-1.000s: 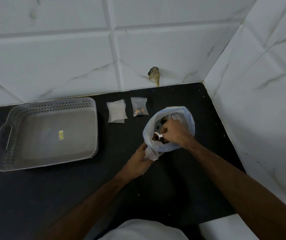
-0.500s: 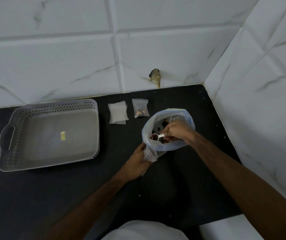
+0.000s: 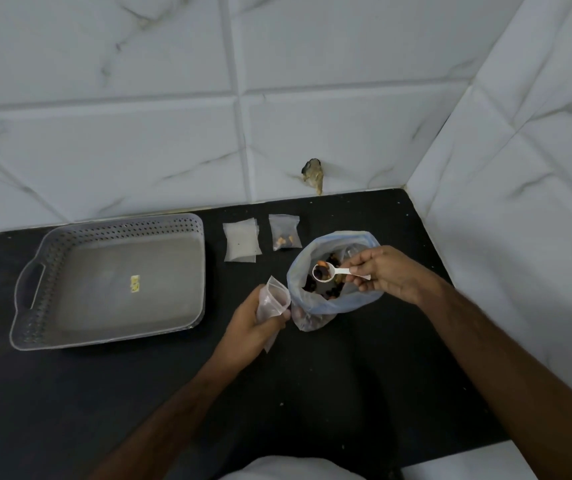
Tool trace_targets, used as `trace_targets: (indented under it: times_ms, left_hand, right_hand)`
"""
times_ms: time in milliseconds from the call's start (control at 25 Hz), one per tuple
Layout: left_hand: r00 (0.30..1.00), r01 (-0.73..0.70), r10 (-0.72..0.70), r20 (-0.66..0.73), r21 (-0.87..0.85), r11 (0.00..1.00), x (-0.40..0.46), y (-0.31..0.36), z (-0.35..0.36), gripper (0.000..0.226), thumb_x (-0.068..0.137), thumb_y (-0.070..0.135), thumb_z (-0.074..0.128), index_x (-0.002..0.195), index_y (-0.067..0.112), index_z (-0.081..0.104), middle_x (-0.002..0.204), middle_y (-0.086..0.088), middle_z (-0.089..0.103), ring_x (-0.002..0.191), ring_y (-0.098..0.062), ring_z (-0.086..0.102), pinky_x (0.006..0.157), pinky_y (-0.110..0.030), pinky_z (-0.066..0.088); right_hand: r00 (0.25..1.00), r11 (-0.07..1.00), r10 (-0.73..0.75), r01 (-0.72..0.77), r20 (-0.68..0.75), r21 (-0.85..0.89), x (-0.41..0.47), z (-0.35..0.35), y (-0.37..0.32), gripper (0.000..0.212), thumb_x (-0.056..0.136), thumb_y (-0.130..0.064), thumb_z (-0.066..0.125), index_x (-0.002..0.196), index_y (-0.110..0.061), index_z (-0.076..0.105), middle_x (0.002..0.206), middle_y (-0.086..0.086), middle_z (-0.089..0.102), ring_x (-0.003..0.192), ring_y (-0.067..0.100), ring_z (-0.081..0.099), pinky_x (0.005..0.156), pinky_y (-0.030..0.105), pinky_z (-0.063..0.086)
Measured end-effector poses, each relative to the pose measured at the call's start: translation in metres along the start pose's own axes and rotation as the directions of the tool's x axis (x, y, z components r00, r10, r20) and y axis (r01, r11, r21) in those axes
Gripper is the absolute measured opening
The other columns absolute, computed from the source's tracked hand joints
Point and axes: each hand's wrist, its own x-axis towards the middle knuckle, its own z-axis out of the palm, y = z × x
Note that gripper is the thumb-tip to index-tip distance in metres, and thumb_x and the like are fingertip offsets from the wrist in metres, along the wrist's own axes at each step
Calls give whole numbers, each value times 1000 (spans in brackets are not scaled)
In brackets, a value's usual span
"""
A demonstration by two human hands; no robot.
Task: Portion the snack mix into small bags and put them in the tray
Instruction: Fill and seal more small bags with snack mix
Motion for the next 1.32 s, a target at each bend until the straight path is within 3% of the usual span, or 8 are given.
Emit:
trace_targets:
  times_ms: [320, 640, 720, 880, 960, 1080, 1200, 1320]
  left_hand:
    - [990, -128, 135, -42, 142, 982, 13, 25, 7, 38, 93, 22, 72, 126, 18, 53, 115, 5, 66, 106, -3, 67, 80, -20, 56]
    - [968, -238, 247, -53, 141, 961, 10, 32, 9, 36, 93, 21, 73, 124, 27, 55, 115, 7, 66, 107, -13, 67, 83, -26, 57]
    - [964, -254, 263, -51, 137, 958, 10, 32, 8, 36, 93, 23, 73, 124, 26, 55, 116, 5, 67, 108, -15, 68, 85, -30, 58]
    - [962, -250, 259, -82, 107, 962, 11, 33, 8, 48, 89, 41, 71, 129, 23, 52, 120, 3, 67, 112, -21, 68, 91, -45, 59]
    - [963, -247, 255, -90, 90, 965, 12, 33, 8, 51, 87, 45, 69, 128, 20, 52, 119, 3, 68, 113, -20, 67, 93, -45, 58]
    - [962, -251, 259, -90, 84, 964, 14, 32, 6, 45, 89, 42, 69, 124, 19, 54, 116, 3, 68, 111, -19, 67, 91, -41, 57]
    - [967, -240, 245, -69, 82, 967, 18, 26, 4, 39, 94, 28, 71, 128, 20, 54, 122, 5, 66, 116, -15, 65, 95, -33, 56]
    - [968, -233, 242, -65, 122, 965, 20, 22, 3, 39, 95, 17, 67, 132, 16, 53, 127, 5, 63, 121, -11, 62, 99, -27, 54]
  right_hand:
    - [963, 964, -262, 257, 66, 68, -61, 10, -34, 17, 93, 2, 62, 103, 1, 74, 85, 18, 71, 66, 15, 62, 59, 24, 52]
    - [890, 812, -455, 408, -16, -418, -69, 53, -38, 17, 94, -7, 63, 102, -15, 76, 77, -1, 74, 66, 5, 66, 61, 17, 51]
    - [807, 661, -591, 485, 1, -573, -73, 64, -37, 16, 94, -11, 65, 103, -17, 76, 85, -5, 74, 75, 3, 68, 69, 16, 52]
    - [441, -104, -796, 575, 415, -811, -72, 76, -32, 42, 61, -10, 92, 98, -10, 75, 94, 5, 73, 88, 21, 70, 82, 37, 59]
    - [360, -217, -803, 566, 475, -796, -69, 74, -30, 48, 52, -9, 95, 96, -10, 76, 93, 4, 74, 87, 21, 71, 81, 35, 58]
    - [397, 20, -854, 672, 337, -740, -69, 71, -28, 36, 70, -4, 87, 104, -11, 77, 100, 2, 76, 93, 17, 71, 87, 36, 59]
    - [698, 631, -716, 645, -3, -430, -75, 62, -30, 25, 91, -4, 69, 110, -19, 76, 96, -4, 76, 86, 8, 72, 80, 24, 58]
    - [857, 864, -503, 502, -113, -47, -67, 38, -30, 22, 92, -5, 67, 109, -16, 75, 92, 6, 76, 85, 19, 72, 82, 32, 60]
